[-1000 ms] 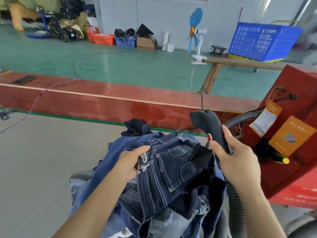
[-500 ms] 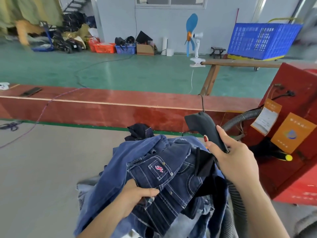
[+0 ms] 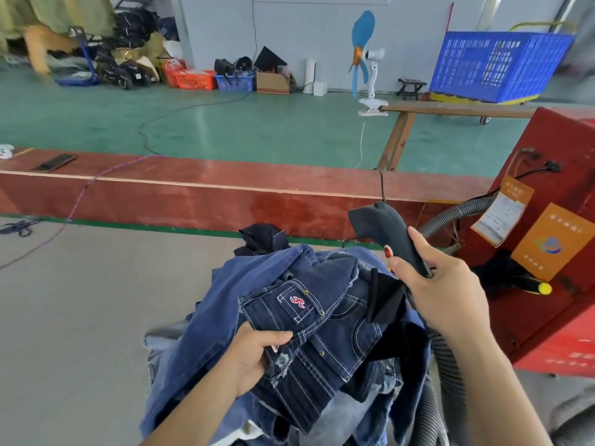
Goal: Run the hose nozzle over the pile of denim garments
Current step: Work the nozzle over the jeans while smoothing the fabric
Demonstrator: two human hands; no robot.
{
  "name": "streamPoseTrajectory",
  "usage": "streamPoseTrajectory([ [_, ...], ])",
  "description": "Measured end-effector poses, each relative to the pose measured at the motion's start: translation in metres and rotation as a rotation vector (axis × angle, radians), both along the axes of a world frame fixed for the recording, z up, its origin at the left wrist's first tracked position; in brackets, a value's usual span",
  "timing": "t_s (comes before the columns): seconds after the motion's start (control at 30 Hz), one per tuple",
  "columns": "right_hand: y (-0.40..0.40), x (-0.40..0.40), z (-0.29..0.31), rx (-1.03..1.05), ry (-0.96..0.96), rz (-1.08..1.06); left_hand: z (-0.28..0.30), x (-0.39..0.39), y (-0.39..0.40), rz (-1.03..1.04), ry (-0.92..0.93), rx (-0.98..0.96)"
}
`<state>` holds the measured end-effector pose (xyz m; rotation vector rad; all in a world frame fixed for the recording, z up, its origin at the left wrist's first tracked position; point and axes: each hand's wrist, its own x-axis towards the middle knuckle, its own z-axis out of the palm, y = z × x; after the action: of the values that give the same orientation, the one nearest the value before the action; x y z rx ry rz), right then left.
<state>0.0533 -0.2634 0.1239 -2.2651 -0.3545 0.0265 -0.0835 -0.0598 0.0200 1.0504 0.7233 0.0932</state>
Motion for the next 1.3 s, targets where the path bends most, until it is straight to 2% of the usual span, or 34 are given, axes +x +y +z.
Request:
streamPoseTrajectory([
  [0.1,0.001,0.001,0.000,-0.007,0.003,-0.005,0.005,0.001,0.001,0.072,-0.004,0.017],
  [0.23,-0.004,0.004,0.000,0.023,-0.024,-0.069,0.034,0.014,0.021,0.235,-0.109,0.058],
  [0.3,-0.010,0.007,0.001,0.044,-0.037,-0.104,0.059,0.021,0.038,0.227,-0.186,0.095],
  [0.4,-0.014,0.009,0.001,0.063,-0.042,-0.140,0.091,0.026,0.066,0.134,-0.333,0.038],
  [0.47,-0.014,0.010,0.000,0.061,-0.044,-0.144,0.093,0.031,0.082,0.168,-0.354,0.001],
  [0.5,-0.014,0.010,0.000,0.061,-0.044,-0.138,0.086,0.033,0.089,0.217,-0.301,-0.007],
  [0.57,-0.013,0.009,-0.001,0.057,-0.037,-0.123,0.059,0.029,0.099,0.290,-0.058,0.053],
  [0.67,-0.012,0.010,-0.003,0.032,-0.040,-0.109,0.017,0.012,0.100,0.203,0.253,0.109],
  [0.73,-0.011,0.010,-0.004,0.015,-0.047,-0.103,0.005,0.003,0.100,0.213,0.288,0.115],
  [0.97,-0.009,0.011,-0.004,-0.007,-0.042,-0.104,0.020,0.005,0.055,0.157,0.264,0.099],
  [1.1,-0.010,0.012,-0.004,0.014,-0.051,-0.119,0.064,0.017,0.074,0.255,0.081,0.368],
  [1.2,-0.011,0.012,-0.003,0.010,-0.053,-0.125,0.106,0.032,0.111,0.453,-0.127,0.518],
  [1.23,-0.011,0.011,-0.003,0.006,-0.054,-0.127,0.113,0.037,0.122,0.511,-0.068,0.600],
  [1.3,-0.010,0.011,-0.003,-0.002,-0.049,-0.125,0.107,0.046,0.135,0.512,0.259,0.850],
])
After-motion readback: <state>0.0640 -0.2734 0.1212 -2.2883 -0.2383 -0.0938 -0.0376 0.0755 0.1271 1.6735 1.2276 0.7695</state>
